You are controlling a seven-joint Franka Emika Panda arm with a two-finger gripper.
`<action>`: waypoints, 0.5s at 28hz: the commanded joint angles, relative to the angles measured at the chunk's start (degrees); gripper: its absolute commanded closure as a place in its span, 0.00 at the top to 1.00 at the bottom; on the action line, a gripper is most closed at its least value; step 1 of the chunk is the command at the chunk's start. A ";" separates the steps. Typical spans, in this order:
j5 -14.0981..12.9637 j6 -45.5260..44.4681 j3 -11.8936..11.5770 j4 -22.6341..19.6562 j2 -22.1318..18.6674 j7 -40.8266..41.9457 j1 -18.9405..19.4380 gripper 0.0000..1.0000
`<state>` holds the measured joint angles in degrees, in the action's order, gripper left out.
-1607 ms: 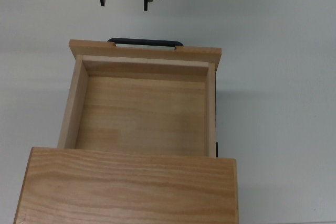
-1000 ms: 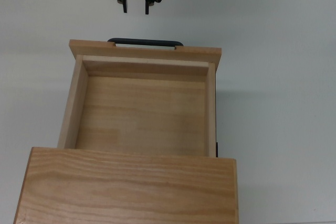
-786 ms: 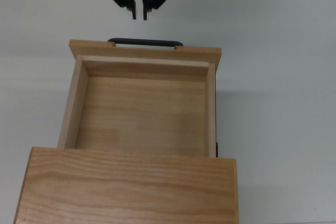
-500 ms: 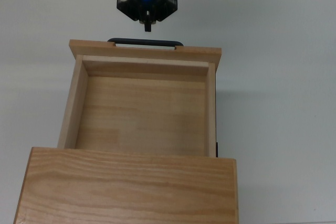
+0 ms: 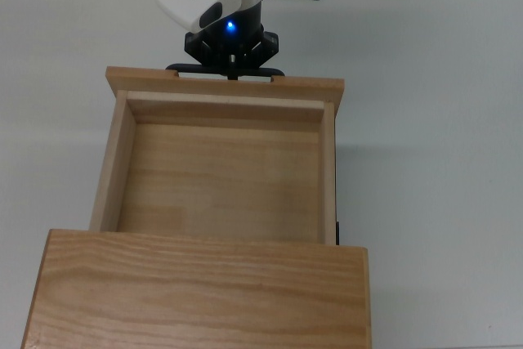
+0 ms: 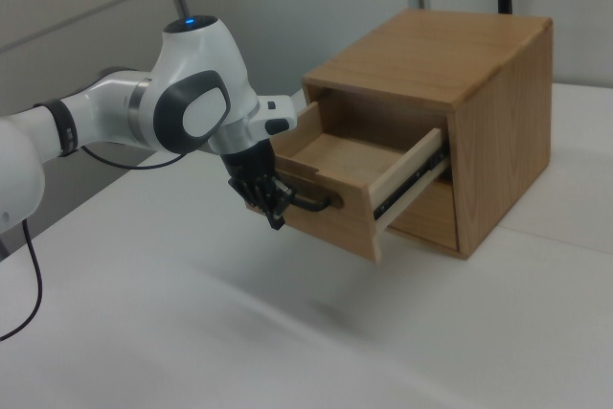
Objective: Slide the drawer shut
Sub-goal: 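Move the gripper down to the black handle of the open drawer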
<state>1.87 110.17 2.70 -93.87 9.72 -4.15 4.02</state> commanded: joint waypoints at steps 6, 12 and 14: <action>0.50 4.44 -1.12 6.22 5.20 -0.15 0.29 0.00; 0.59 6.19 -1.99 11.07 9.35 -0.24 0.29 0.00; 0.67 7.68 -2.08 11.69 10.14 -0.24 0.29 0.00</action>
<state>1.97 114.79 1.78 -87.15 15.63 -4.16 3.85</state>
